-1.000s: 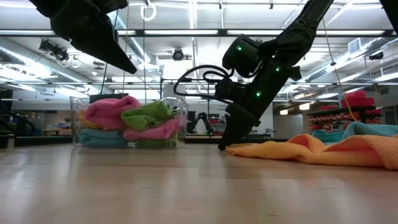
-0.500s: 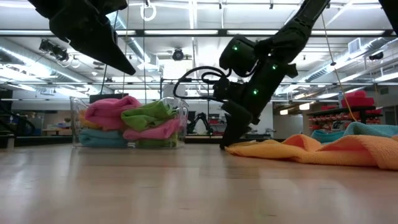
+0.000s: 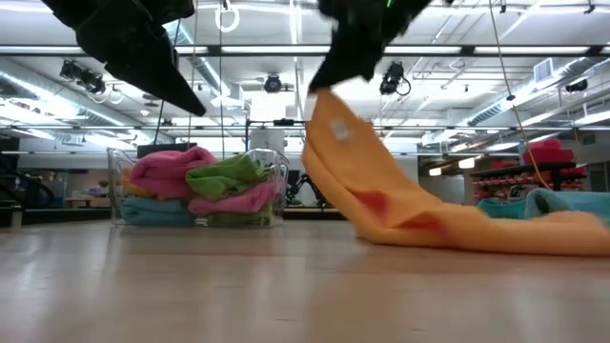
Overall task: Fold microfiber towels
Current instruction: Fold the orange microfiber towel
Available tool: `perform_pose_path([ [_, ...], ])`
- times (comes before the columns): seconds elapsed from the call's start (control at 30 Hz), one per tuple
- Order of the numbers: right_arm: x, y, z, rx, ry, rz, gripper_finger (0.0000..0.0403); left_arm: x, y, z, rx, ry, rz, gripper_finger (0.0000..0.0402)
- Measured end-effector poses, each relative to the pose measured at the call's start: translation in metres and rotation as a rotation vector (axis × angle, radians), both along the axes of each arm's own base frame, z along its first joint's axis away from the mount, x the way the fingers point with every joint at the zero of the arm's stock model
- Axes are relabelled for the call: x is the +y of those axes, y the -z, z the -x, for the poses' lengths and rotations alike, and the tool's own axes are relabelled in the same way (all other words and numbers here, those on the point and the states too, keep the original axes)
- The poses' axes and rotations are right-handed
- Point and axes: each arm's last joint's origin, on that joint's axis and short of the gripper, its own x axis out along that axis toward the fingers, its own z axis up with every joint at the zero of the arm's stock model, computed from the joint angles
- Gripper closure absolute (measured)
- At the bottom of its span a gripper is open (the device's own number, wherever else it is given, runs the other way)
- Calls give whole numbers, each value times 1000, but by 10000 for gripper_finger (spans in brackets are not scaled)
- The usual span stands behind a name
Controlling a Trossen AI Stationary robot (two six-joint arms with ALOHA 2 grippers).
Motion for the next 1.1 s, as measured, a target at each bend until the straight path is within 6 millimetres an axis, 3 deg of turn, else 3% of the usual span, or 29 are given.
perform_pose_path([
  [0.33, 40, -137, 60, -353, -163, 33, 399, -4, 0, 1, 2, 29, 15, 349],
  [0.53, 43, -201, 88, -527, -215, 81, 400, -5, -1, 0, -16, 29, 23, 340],
  [0.87, 40, -247, 104, -623, -230, 123, 400, -5, -4, -3, -62, 14, 24, 326],
  [1.1, 43, -239, 101, -559, -263, 85, 400, -7, -12, -9, -131, 58, -18, 277],
])
